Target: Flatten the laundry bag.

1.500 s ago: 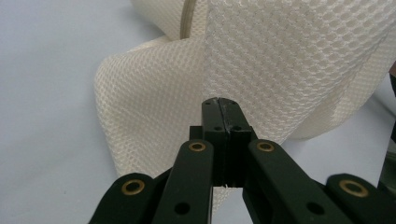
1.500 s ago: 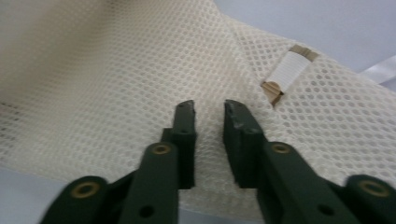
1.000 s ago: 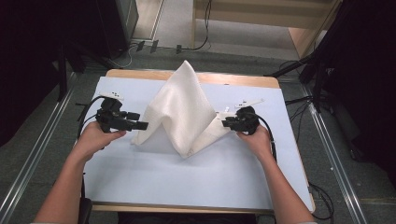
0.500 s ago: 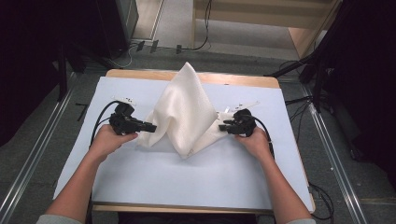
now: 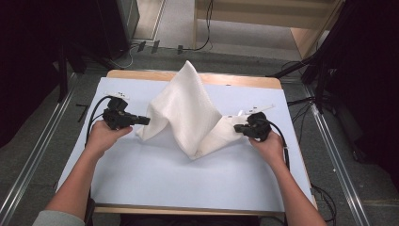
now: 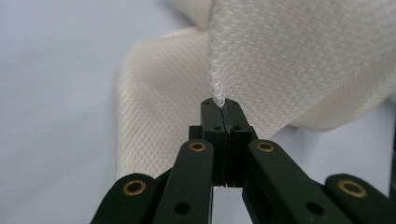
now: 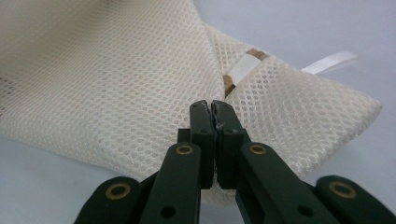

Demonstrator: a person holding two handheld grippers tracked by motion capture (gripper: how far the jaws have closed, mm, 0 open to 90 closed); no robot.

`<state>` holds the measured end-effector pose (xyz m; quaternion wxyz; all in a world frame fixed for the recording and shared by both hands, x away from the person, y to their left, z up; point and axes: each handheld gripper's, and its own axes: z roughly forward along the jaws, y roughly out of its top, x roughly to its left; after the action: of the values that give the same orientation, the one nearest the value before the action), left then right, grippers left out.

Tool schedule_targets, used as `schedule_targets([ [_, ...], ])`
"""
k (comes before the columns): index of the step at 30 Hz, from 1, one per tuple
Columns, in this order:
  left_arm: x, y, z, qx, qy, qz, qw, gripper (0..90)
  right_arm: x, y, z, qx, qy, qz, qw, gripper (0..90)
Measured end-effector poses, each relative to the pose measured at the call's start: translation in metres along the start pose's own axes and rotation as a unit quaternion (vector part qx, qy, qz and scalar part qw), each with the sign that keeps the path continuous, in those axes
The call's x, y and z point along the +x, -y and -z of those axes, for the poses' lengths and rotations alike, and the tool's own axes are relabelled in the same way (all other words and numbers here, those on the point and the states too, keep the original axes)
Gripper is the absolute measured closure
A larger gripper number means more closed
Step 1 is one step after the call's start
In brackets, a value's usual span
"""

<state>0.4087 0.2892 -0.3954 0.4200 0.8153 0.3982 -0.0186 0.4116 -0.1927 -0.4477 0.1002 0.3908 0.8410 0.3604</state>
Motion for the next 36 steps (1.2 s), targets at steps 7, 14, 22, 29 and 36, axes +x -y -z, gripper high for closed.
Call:
schedule_targets([
  [7,0.018,-0.009,0.005,-0.029,-0.035,0.010,0.9989,90.0,-0.005,0.035,0.038,-0.012,0.028,-0.018,0.9994,89.4],
  [14,0.036,-0.009,-0.001,-0.024,-0.049,0.022,0.9983,90.0,0.003,0.051,0.046,-0.009,0.023,-0.023,0.9994,89.1],
  [22,0.056,-0.003,-0.006,-0.020,-0.061,0.053,0.9966,90.0,0.016,0.059,0.041,0.004,0.005,-0.027,0.9996,88.2],
  [29,0.048,0.000,0.006,-0.018,-0.080,0.044,0.9956,74.6,0.018,0.046,0.050,-0.041,0.009,-0.027,0.9987,73.8],
  [36,0.037,0.009,0.034,-0.043,-0.073,0.055,0.9949,60.8,0.015,0.018,0.034,-0.064,0.000,-0.027,0.9976,63.2],
])
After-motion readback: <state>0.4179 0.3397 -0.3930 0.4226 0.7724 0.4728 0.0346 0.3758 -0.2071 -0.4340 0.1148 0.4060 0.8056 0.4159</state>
